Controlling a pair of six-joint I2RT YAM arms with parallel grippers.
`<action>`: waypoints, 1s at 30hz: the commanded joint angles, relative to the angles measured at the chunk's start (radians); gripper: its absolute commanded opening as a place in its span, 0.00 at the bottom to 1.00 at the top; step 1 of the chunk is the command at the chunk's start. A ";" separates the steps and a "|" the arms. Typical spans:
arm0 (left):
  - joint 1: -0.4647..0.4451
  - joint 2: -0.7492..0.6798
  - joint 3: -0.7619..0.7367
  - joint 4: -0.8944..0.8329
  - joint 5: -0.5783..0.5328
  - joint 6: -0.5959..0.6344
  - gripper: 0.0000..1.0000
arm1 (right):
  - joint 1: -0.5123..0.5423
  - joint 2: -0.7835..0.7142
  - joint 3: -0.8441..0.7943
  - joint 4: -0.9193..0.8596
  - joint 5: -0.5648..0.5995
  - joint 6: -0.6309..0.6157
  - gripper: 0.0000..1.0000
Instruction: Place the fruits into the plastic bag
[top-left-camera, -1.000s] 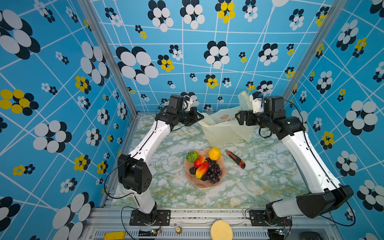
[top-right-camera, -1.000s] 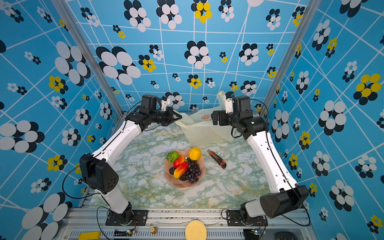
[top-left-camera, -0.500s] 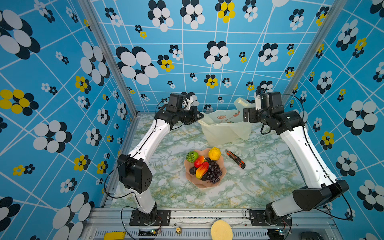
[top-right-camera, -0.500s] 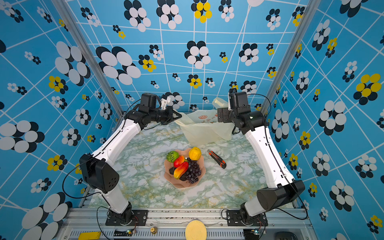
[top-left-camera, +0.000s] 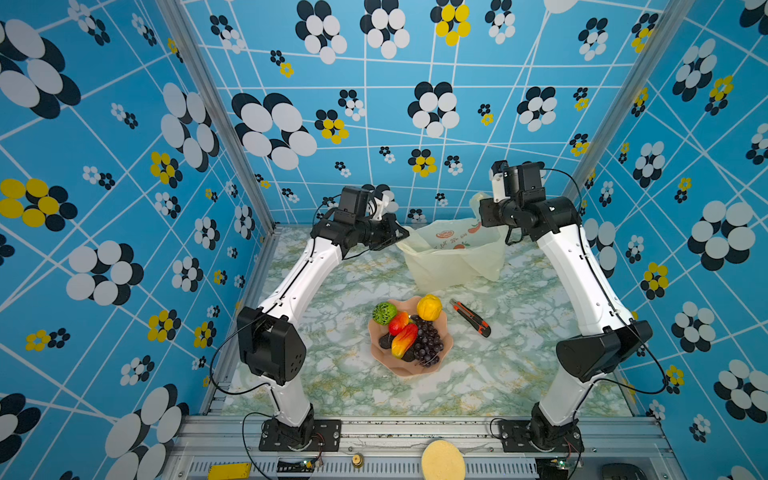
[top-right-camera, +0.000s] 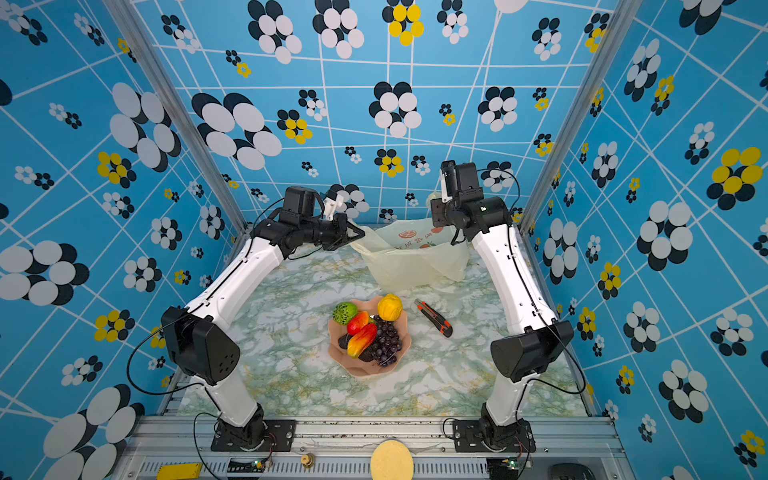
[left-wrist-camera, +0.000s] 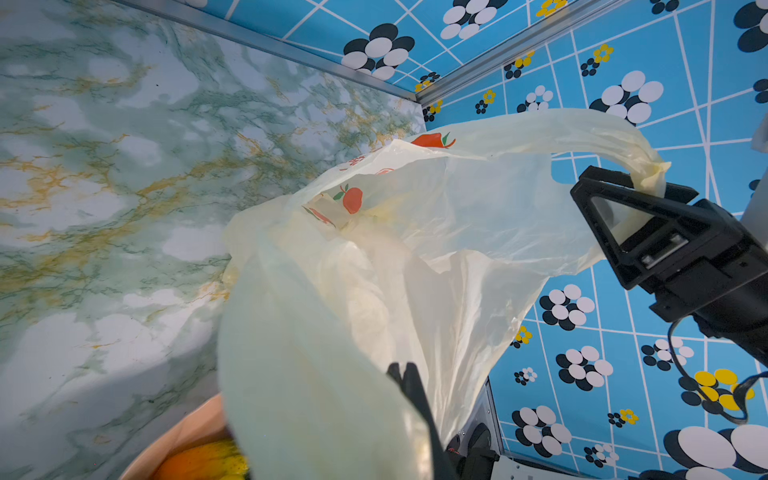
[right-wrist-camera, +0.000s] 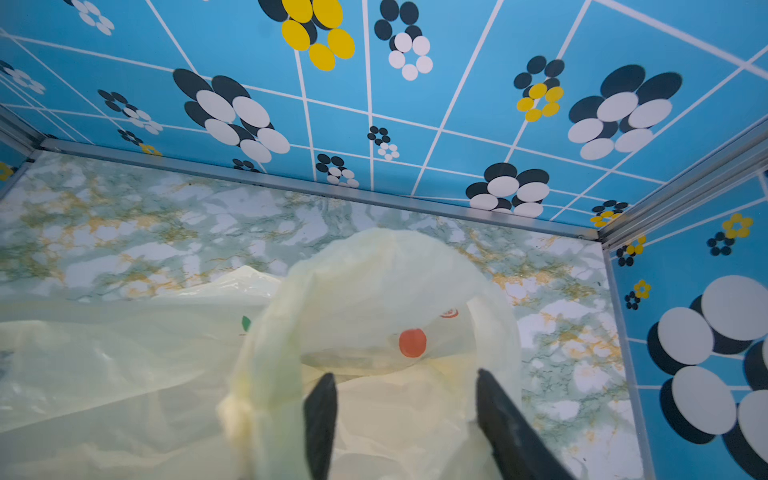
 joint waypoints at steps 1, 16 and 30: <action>0.012 -0.004 0.027 -0.020 0.006 0.025 0.00 | 0.001 -0.002 0.040 -0.039 -0.057 0.020 0.20; 0.123 0.243 0.456 -0.327 0.080 0.074 0.00 | 0.000 -0.001 -0.143 0.404 -0.353 0.204 0.00; -0.050 -0.304 0.165 0.239 -0.285 0.457 0.00 | 0.066 -0.349 -0.523 1.284 -0.560 0.177 0.00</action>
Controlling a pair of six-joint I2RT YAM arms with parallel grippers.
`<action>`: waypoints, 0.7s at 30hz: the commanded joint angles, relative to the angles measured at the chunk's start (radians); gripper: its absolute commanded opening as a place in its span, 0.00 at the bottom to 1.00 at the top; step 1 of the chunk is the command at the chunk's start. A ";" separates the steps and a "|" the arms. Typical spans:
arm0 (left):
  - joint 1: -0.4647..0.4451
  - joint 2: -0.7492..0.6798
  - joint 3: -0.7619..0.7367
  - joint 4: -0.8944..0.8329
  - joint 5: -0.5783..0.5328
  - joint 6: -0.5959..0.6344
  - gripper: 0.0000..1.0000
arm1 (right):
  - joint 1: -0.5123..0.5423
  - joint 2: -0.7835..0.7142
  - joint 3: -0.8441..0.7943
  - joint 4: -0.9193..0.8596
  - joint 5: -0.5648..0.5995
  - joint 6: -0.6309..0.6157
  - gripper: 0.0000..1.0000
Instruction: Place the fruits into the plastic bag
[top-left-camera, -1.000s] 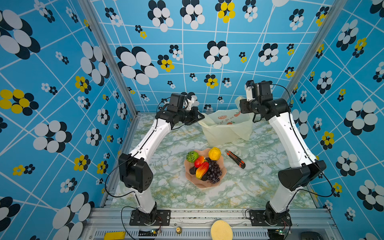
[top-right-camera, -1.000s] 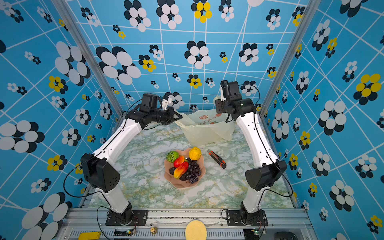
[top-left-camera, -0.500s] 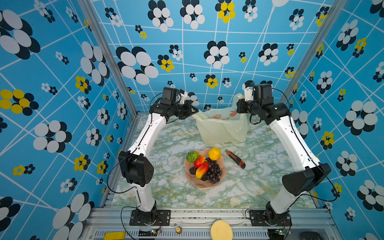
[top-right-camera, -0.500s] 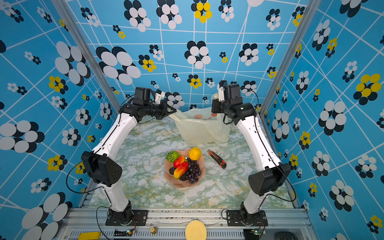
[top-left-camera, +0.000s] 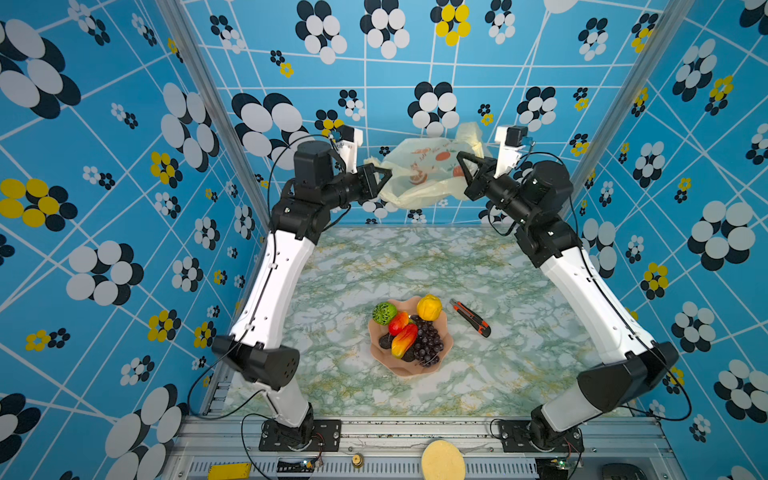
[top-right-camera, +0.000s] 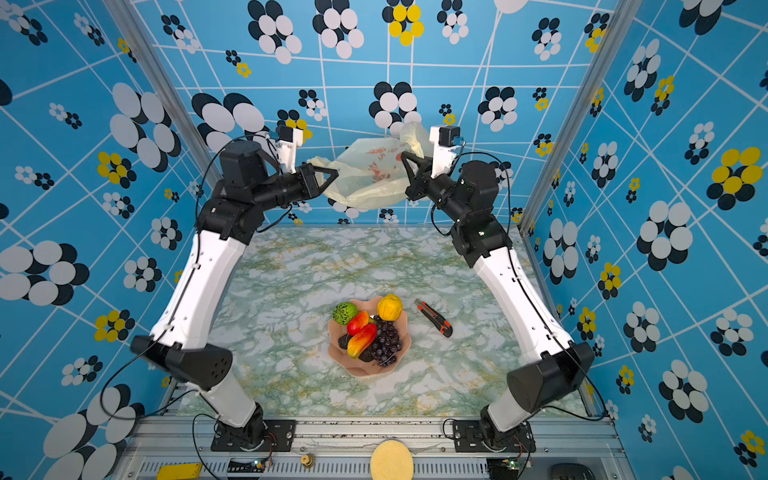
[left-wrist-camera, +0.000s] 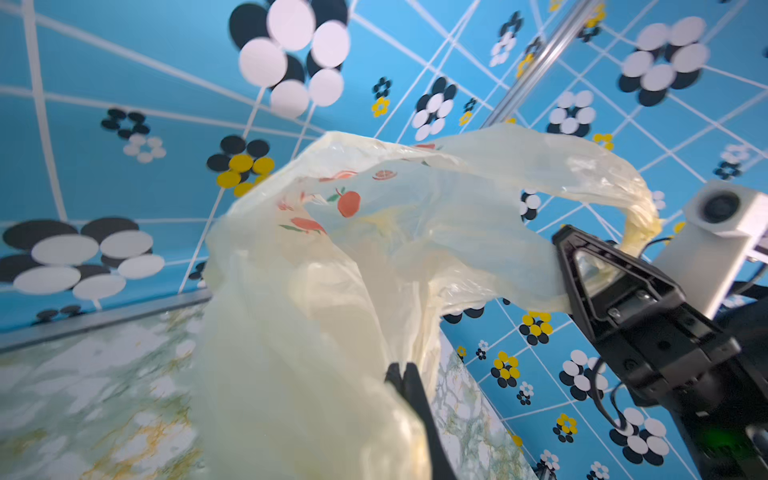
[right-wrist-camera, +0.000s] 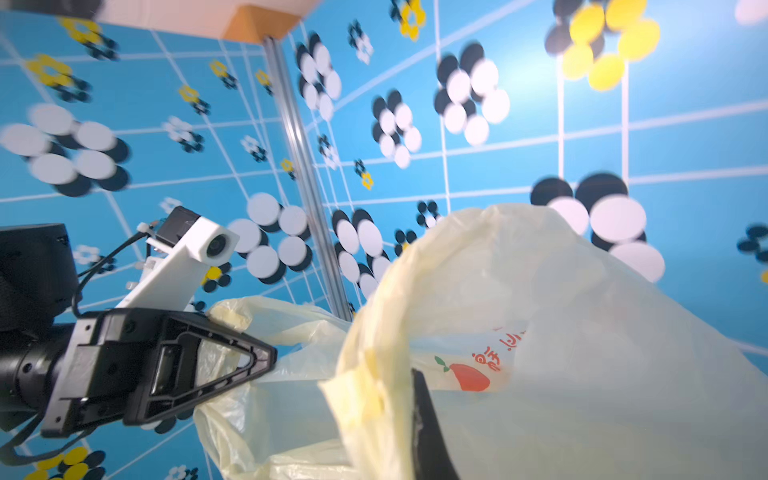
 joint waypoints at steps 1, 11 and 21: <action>-0.089 -0.205 -0.233 0.182 -0.188 0.262 0.00 | -0.002 -0.102 -0.199 0.157 -0.022 -0.031 0.00; 0.073 -0.159 -0.834 0.012 -0.101 -0.031 0.00 | -0.002 0.005 -0.608 -0.188 0.040 0.106 0.00; 0.046 -0.093 -0.669 -0.072 -0.142 -0.013 0.00 | -0.001 0.070 -0.441 -0.170 -0.001 0.183 0.00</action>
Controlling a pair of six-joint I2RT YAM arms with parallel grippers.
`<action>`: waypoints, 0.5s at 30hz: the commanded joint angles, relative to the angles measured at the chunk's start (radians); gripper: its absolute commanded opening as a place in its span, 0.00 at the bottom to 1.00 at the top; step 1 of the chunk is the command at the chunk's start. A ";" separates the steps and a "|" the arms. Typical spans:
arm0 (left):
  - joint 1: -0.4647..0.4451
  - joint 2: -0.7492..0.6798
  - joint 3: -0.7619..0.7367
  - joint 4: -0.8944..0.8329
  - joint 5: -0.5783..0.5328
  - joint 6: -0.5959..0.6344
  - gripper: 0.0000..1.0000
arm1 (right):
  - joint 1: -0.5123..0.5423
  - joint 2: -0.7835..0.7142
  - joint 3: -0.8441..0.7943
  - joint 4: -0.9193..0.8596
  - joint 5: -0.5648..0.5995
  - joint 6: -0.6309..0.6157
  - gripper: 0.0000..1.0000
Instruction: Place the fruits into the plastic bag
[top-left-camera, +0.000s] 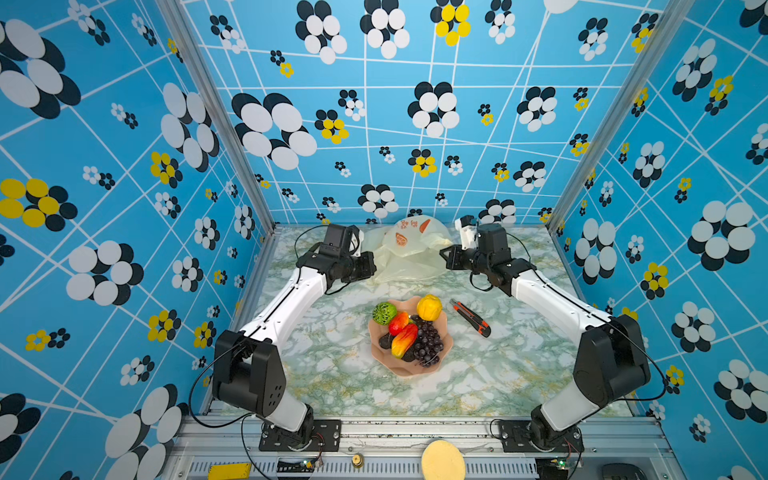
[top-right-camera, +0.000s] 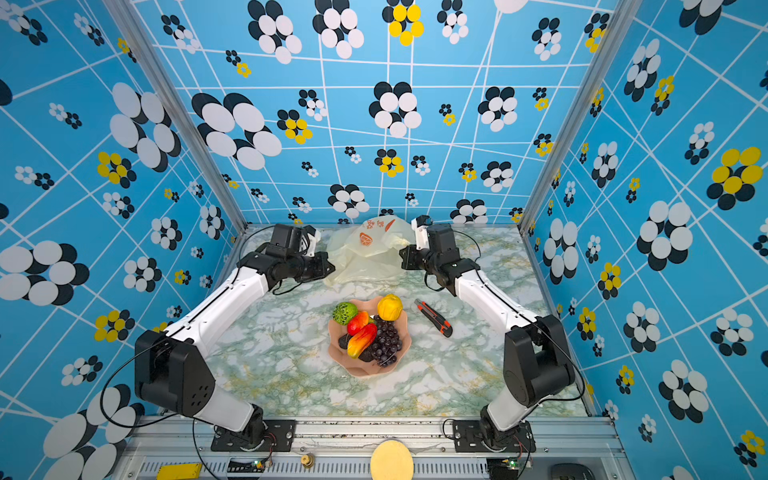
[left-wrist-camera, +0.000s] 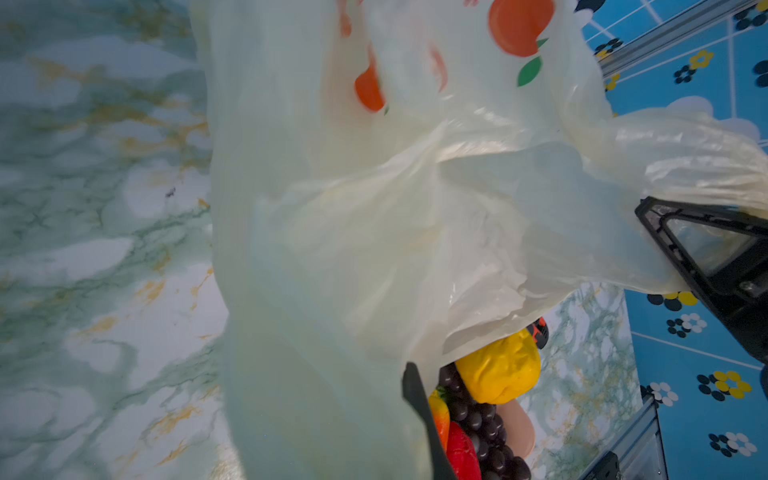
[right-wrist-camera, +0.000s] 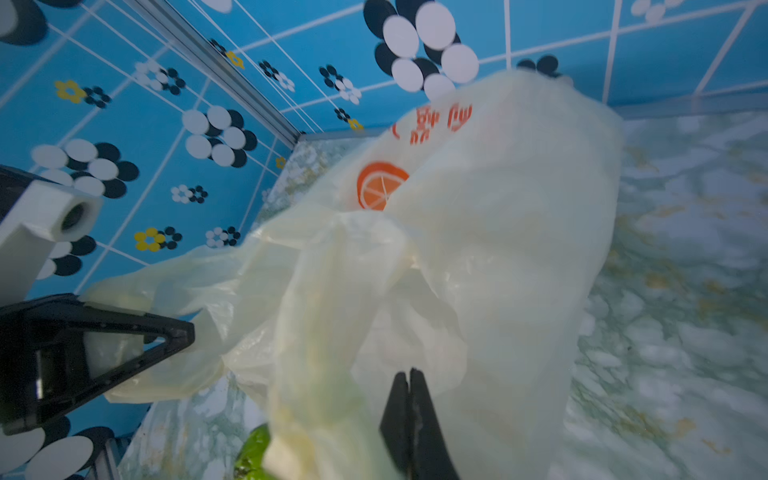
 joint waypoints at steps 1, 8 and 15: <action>0.006 -0.013 0.057 -0.026 0.014 -0.006 0.00 | -0.002 -0.009 0.034 0.040 -0.027 0.060 0.00; 0.024 0.011 0.053 -0.034 0.037 -0.028 0.00 | -0.001 0.032 0.057 0.037 -0.057 0.119 0.03; 0.025 -0.012 0.054 -0.033 0.048 -0.027 0.00 | -0.001 -0.013 0.078 -0.208 0.119 -0.089 0.76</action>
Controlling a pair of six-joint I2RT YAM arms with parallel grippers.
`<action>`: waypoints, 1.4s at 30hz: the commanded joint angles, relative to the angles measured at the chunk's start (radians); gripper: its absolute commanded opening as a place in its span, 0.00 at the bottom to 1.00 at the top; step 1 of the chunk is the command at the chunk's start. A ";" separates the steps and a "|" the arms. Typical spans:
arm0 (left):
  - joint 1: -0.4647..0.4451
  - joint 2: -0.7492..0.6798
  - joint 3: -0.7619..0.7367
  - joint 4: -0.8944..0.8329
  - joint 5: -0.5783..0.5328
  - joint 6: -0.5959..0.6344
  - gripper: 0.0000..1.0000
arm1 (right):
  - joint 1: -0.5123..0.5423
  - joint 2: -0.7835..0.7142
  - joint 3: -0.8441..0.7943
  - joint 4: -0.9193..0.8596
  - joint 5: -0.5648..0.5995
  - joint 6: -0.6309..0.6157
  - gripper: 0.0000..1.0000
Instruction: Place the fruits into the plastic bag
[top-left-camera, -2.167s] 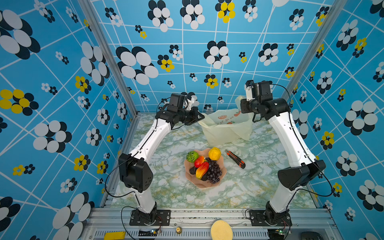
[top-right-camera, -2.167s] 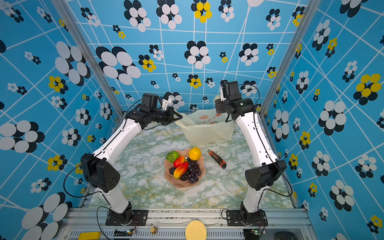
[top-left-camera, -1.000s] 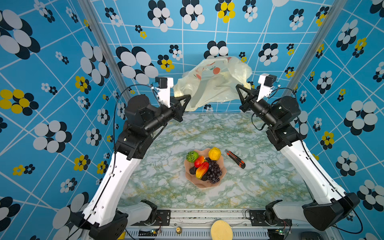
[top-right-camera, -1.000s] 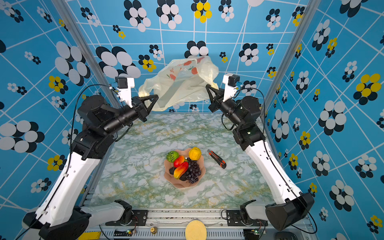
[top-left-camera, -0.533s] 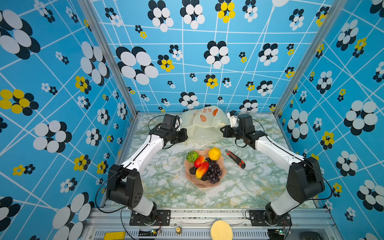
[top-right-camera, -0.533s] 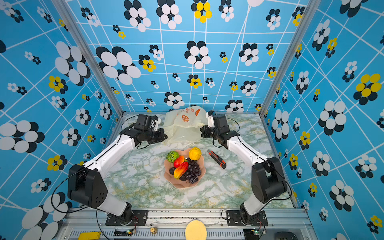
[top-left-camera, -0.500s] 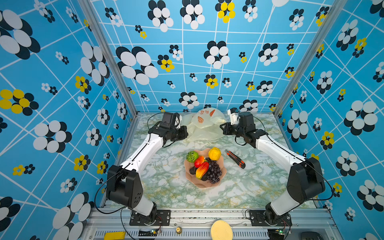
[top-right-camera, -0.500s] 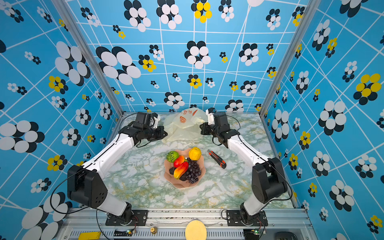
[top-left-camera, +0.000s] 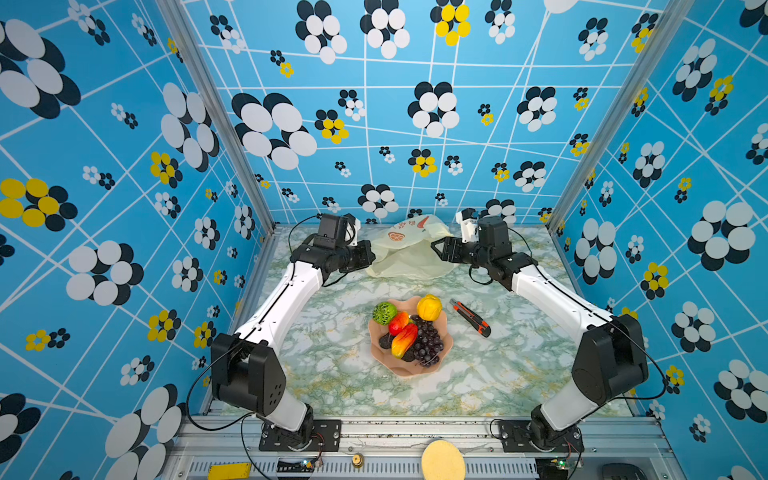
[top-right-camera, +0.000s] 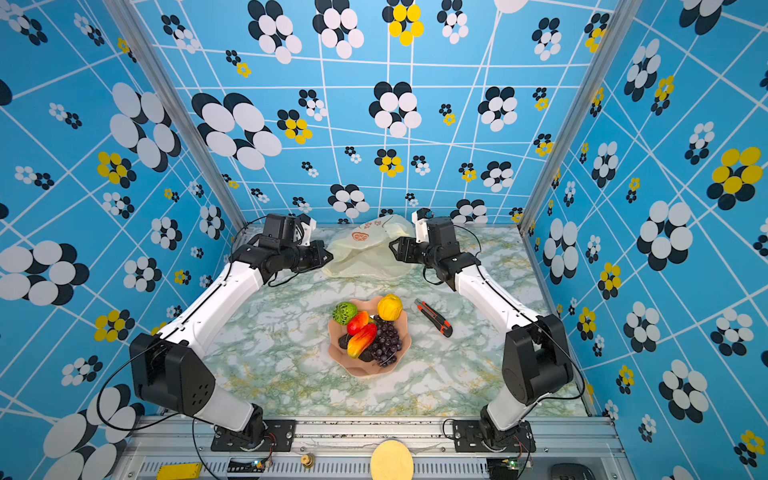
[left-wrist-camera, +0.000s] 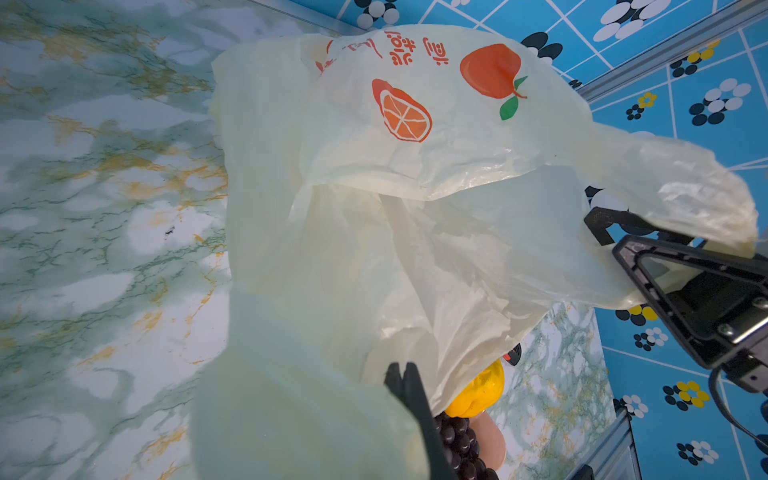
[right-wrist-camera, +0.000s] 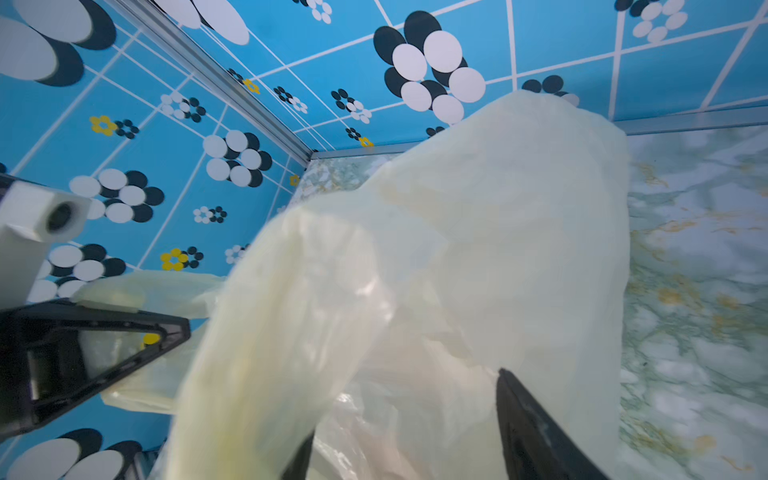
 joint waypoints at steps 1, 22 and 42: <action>0.004 -0.012 0.007 -0.013 0.026 -0.005 0.00 | -0.001 -0.029 0.045 -0.161 0.126 -0.140 0.77; 0.003 -0.005 0.038 -0.055 0.009 0.016 0.00 | 0.000 -0.015 0.224 -0.338 0.180 -0.281 0.79; -0.030 -0.005 0.170 -0.220 0.005 0.089 0.00 | 0.001 -0.137 0.194 -0.221 0.104 -0.124 0.00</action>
